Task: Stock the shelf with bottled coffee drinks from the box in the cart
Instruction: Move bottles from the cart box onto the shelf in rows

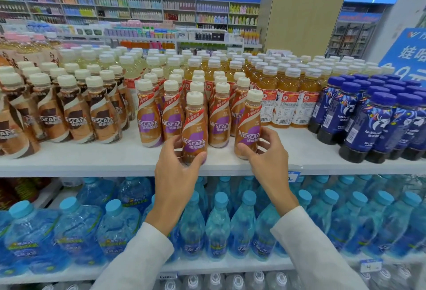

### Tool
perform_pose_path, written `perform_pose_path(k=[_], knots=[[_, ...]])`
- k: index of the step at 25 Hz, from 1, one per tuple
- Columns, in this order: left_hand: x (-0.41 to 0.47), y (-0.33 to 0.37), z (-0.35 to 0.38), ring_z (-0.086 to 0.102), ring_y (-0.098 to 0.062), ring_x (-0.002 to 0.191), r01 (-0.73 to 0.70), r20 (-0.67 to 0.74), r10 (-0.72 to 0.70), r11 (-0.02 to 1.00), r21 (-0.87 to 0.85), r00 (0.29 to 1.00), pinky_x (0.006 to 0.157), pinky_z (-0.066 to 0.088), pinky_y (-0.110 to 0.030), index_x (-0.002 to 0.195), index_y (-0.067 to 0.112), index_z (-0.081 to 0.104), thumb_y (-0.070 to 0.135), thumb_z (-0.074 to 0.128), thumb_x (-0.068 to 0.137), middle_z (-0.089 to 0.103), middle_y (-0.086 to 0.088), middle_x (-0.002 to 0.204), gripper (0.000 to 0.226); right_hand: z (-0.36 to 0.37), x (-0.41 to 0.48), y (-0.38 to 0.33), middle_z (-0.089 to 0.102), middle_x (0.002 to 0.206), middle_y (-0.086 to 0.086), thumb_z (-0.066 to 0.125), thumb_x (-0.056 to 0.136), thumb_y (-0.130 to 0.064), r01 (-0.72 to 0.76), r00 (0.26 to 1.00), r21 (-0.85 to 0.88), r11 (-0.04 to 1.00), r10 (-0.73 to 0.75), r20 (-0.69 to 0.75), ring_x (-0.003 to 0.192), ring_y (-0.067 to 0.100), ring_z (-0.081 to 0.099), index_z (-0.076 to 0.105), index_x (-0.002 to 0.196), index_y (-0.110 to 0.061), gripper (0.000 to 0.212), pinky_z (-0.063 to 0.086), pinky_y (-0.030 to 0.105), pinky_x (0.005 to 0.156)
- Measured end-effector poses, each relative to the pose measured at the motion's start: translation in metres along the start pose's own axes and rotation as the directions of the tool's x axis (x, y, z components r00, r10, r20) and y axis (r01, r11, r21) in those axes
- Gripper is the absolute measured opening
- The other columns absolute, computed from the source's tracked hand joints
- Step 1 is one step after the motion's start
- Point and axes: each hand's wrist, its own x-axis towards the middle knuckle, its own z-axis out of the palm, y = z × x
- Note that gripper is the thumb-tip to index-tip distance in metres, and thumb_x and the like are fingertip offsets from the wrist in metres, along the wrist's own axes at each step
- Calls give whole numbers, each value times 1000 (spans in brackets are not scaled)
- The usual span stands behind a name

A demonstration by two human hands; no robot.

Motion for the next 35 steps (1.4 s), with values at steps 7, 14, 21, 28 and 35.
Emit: perform_pose_path(k=[7, 14, 21, 28, 35], knots=[[8, -16, -41, 63, 6, 102, 13, -85, -13, 1000, -2, 996, 81, 49, -14, 121, 40, 49, 42, 86, 79, 63, 20, 112, 56, 8, 24, 5, 60, 114, -17, 86, 80, -25, 2, 1000, 18, 1000, -3, 29, 104, 5, 61, 54, 132, -26, 61, 47, 5, 75], [9, -21, -49, 62, 13, 100, 11, -92, -11, 1000, 1, 996, 76, 46, -7, 123, 38, 50, 41, 86, 79, 63, 18, 114, 57, 18, 32, 8, 60, 114, -19, 86, 81, -27, -6, 999, 24, 1000, 5, 36, 104, 2, 60, 54, 135, -26, 63, 46, 3, 71], [11, -27, -52, 65, -1, 107, 16, -80, -16, 1000, -8, 997, 84, 51, -15, 129, 33, 53, 42, 85, 80, 66, 11, 122, 60, 19, 34, 13, 58, 118, -19, 84, 83, -25, 2, 1000, 21, 1000, -3, 29, 105, 3, 58, 53, 139, -26, 64, 45, -2, 67], [28, -37, -78, 63, 5, 108, 32, -93, -31, 999, 3, 995, 91, 54, -18, 129, 39, 52, 38, 83, 84, 64, 22, 119, 54, 21, 35, 17, 60, 138, -9, 82, 83, -33, 14, 1000, -7, 1000, -14, 28, 112, 4, 55, 49, 146, -27, 72, 40, 4, 74], [33, -42, -77, 63, 5, 110, 45, -101, -47, 999, -18, 994, 91, 52, -17, 132, 41, 50, 37, 81, 87, 63, 21, 122, 54, 24, 33, 17, 59, 143, -4, 82, 82, -39, 38, 999, -71, 997, -37, 14, 111, 4, 55, 46, 148, -28, 76, 42, 10, 79]])
